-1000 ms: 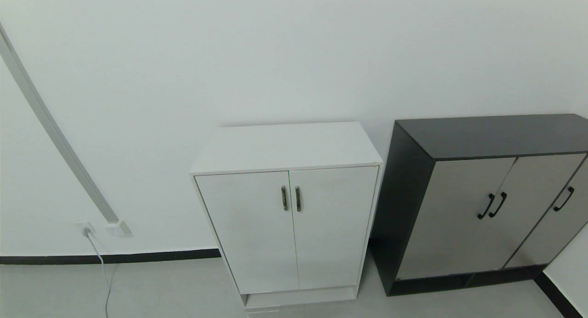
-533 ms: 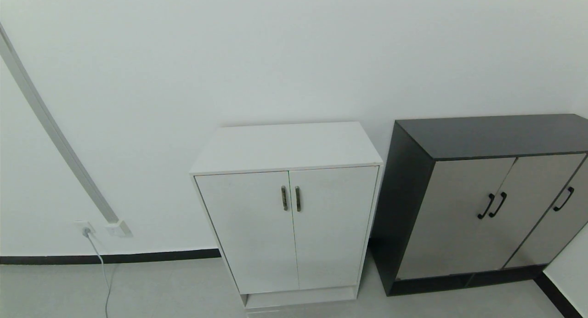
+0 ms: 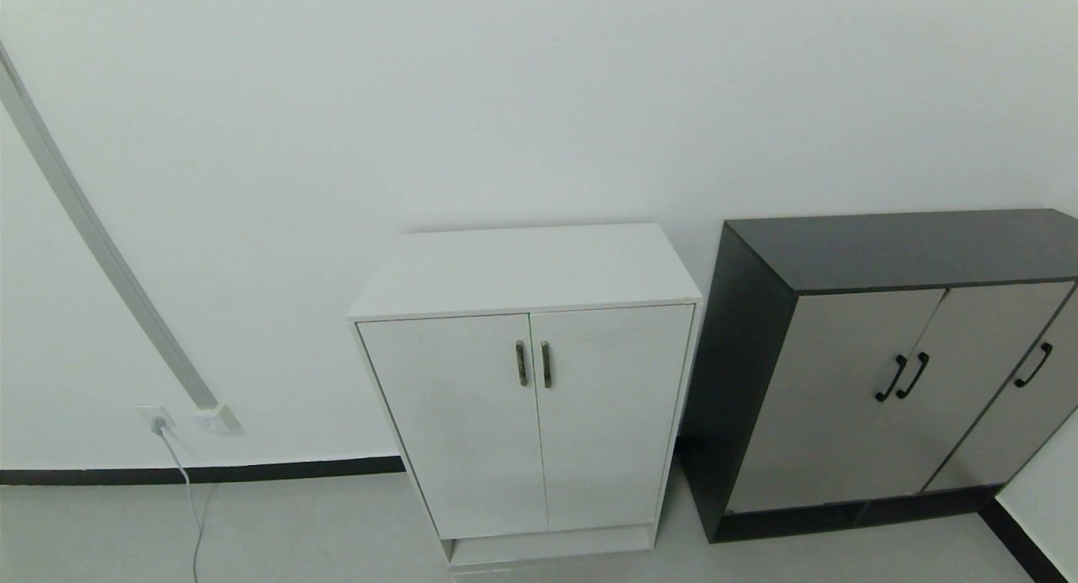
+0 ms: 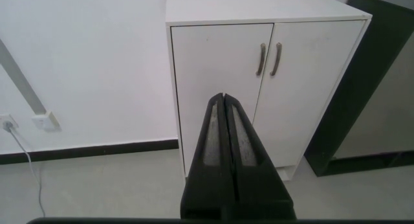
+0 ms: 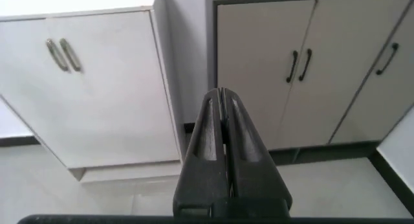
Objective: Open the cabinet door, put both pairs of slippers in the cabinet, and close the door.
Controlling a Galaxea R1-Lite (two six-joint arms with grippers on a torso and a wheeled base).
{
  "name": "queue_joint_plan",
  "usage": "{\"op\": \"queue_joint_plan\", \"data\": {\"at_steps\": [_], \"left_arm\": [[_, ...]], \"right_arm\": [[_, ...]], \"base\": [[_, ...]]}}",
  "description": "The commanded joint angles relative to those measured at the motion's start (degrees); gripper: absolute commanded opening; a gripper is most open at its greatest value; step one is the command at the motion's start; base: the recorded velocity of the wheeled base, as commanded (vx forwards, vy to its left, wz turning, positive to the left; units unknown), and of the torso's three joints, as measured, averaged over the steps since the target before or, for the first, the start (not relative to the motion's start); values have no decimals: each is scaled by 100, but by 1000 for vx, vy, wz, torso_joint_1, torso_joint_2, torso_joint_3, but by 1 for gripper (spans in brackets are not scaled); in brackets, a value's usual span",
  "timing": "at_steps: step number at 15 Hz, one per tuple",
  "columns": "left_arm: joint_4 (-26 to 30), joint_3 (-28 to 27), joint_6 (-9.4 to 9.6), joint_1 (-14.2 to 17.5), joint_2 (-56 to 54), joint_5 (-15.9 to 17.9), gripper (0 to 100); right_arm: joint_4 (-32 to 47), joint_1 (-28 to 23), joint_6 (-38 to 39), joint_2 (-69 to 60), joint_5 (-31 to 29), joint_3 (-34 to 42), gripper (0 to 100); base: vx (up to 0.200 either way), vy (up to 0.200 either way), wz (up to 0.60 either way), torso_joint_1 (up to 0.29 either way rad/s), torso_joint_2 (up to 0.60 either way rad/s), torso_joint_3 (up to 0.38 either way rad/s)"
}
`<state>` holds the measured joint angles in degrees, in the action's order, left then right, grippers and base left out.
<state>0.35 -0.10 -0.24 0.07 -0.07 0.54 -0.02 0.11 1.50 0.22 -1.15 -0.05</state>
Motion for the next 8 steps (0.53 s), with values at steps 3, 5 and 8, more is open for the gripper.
{"op": "queue_joint_plan", "data": {"at_steps": [3, 5, 8], "left_arm": [[0, 1, 7, 1, 7, -1, 0], [0, 1, -2, 1, 7, -1, 0], [0, 1, 7, 1, 7, -1, 0]], "right_arm": [[-24, -2, 351, -13, -369, 5, 0], [-24, -2, 342, -22, -369, 5, 0], [-24, -2, 307, -22, -360, 5, 0]], "base": [[0, 0, 0, 0, 0, 0], [0, 0, 0, 0, 0, 0], [0, 0, 0, 0, 0, 0]]}}
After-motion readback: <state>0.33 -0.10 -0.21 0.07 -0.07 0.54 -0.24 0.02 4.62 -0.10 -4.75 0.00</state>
